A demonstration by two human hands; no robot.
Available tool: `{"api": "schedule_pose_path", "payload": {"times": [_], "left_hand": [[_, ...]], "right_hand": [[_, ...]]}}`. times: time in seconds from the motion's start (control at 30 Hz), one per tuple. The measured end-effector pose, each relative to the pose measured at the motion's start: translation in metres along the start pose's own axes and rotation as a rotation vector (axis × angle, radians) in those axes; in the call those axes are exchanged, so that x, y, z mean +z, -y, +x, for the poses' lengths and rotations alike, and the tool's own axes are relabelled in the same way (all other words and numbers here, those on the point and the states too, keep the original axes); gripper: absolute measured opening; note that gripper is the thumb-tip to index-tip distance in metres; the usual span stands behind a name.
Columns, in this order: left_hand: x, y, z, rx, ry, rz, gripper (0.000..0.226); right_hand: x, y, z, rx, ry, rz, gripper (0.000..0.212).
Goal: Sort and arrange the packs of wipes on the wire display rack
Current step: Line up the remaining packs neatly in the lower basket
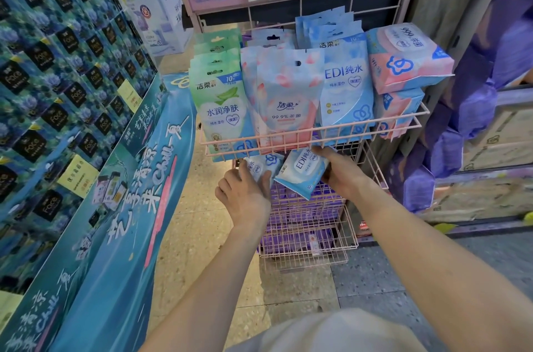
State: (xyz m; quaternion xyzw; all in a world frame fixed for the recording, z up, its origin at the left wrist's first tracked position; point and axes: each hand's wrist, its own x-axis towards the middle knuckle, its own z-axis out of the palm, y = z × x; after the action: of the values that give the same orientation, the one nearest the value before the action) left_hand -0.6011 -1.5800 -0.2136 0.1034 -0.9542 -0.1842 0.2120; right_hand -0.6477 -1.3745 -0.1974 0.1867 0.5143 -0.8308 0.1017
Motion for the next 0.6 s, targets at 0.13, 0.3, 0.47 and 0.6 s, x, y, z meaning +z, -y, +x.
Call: {"api": "schedule_pose_path", "payload": {"times": [0.13,0.3,0.47,0.6], "left_hand": [[0.000,-0.003,0.005,0.001,-0.077,0.020,0.058],[0.006,-0.011,0.008,-0.075,0.123,0.182,0.066],[0.005,-0.015,0.016,-0.126,0.237,0.268,0.070],[-0.001,-0.012,0.025,-0.099,0.319,0.321,0.075]], "right_hand": [[0.002,-0.003,0.001,0.011,0.001,-0.050,0.033],[0.009,-0.007,0.002,-0.045,0.082,-0.330,0.047],[0.012,-0.012,0.004,-0.103,0.100,-0.422,0.047],[0.008,-0.012,0.009,-0.092,0.111,-0.444,0.041]]}}
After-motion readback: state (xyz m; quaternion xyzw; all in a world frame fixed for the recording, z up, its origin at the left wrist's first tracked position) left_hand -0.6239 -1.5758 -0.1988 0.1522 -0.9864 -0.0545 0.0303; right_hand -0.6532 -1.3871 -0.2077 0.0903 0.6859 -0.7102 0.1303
